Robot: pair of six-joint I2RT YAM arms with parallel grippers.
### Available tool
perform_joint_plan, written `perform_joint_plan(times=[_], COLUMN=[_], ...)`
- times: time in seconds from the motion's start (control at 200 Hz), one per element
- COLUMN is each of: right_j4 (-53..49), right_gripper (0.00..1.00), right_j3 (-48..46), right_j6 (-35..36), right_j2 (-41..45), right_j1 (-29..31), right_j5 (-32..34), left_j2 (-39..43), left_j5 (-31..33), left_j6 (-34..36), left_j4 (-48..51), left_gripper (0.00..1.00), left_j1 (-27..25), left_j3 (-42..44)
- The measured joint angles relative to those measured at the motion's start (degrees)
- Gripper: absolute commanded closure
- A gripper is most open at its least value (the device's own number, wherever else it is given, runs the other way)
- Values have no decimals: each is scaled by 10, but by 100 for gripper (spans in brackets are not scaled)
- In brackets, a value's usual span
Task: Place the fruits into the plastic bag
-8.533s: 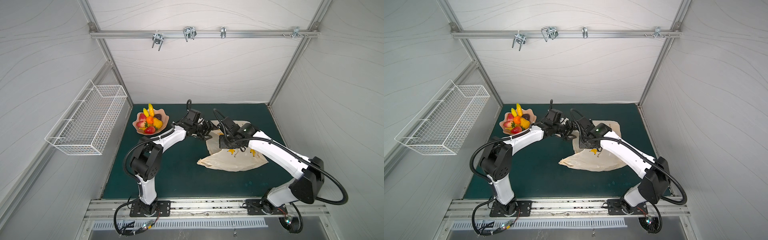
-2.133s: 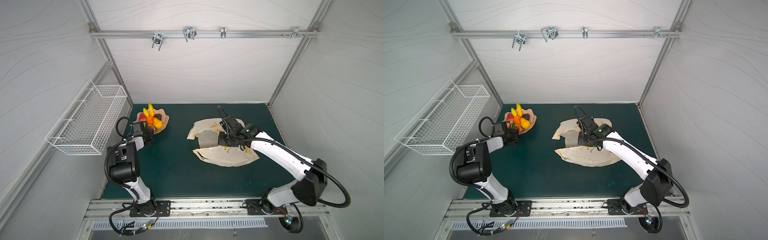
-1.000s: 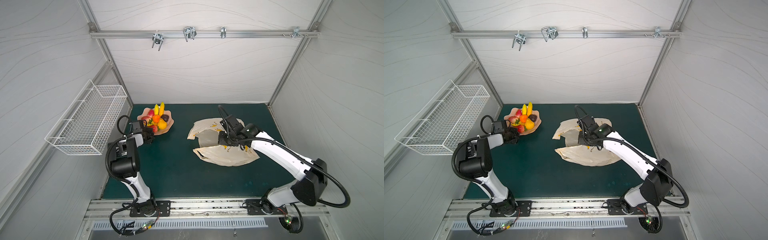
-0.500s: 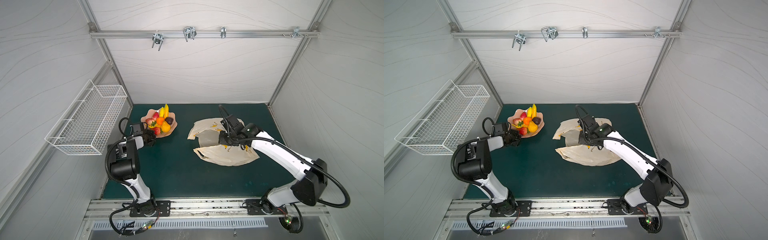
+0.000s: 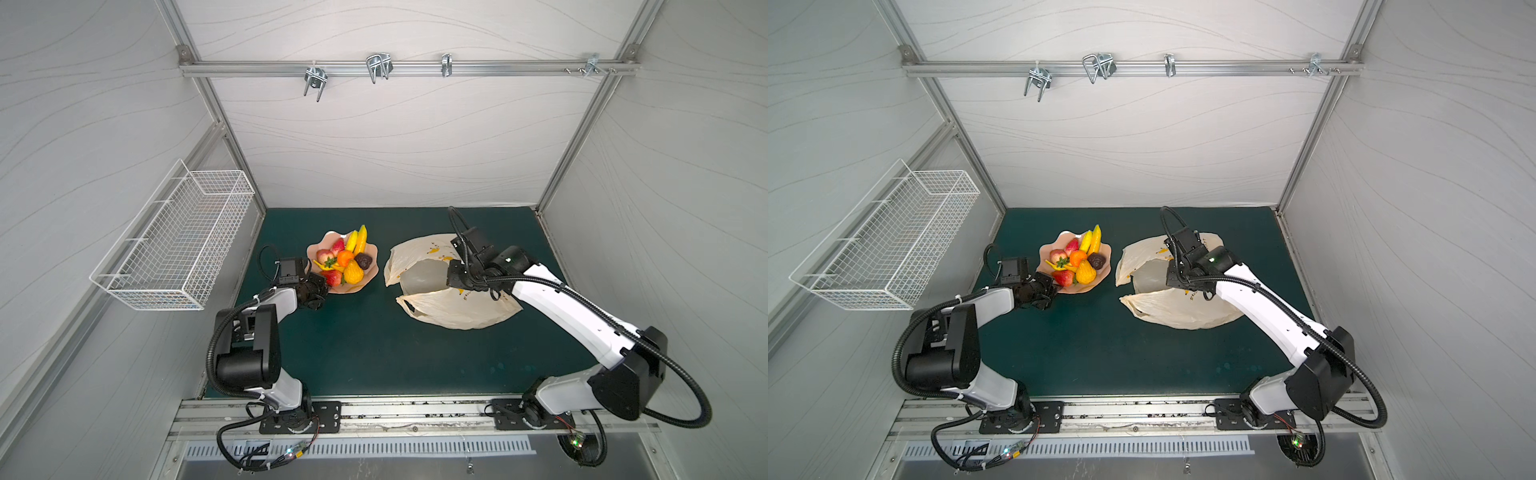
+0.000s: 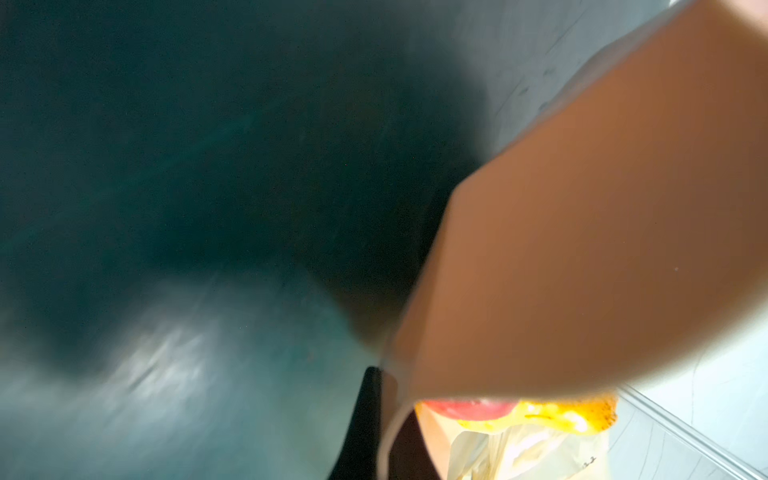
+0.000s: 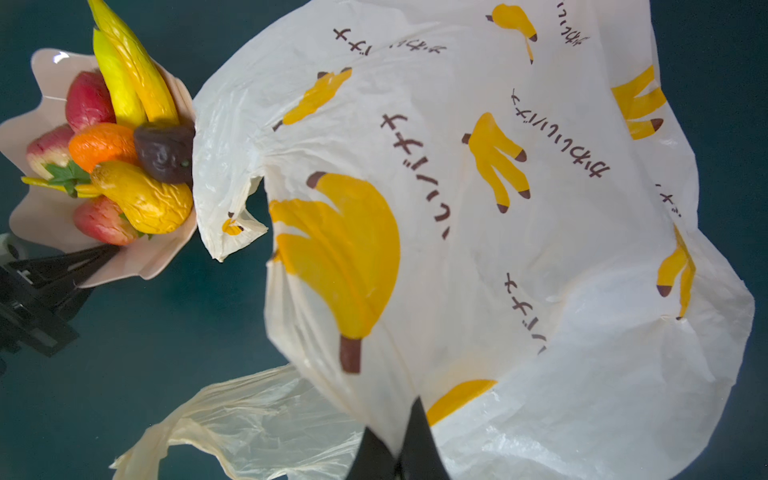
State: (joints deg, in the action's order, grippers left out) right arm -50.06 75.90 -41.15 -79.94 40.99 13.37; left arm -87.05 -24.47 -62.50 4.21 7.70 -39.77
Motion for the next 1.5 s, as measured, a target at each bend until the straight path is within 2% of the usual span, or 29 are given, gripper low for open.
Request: perform_joint_plan(times=[0.365,0.47,0.655,0.735,0.845,0.98,1.181,1.291,1.381,1.501], right_j4=[-10,-11,-10,-10,-10,-11,-17,-20,-21,-22], right_gripper=[100,100,100,100,100,100,100,100,100,100], right_j3=[-5,-9,-14,-15,-15,-14,-10,-5,0,2], right_j6=[-15,-16,-20,-21,-21,-21,-19,-17,-12,-8], right_j2=[3,3,3,3,3,2,1,-2,-6,-7], right_j1=[0,0,0,0,0,0,0,0,0,0], right_j5=[10,9,7,6,5,5,5,4,3,0], left_j2=[115,138,171,179,184,195,209,215,216,203], left_j5=[-3,-4,-7,-9,-10,-11,7,32,61,100], left_j6=[30,34,39,45,41,42,63,87,114,159], left_j4=[85,98,131,142,158,197,312,374,418,462], left_gripper=[100,86,71,52,35,28,26,24,17,16], left_j1=[-3,-3,-3,-3,-3,-3,-22,-34,-47,-82], left_j3=[69,82,86,86,87,82,0,-72,-128,-201])
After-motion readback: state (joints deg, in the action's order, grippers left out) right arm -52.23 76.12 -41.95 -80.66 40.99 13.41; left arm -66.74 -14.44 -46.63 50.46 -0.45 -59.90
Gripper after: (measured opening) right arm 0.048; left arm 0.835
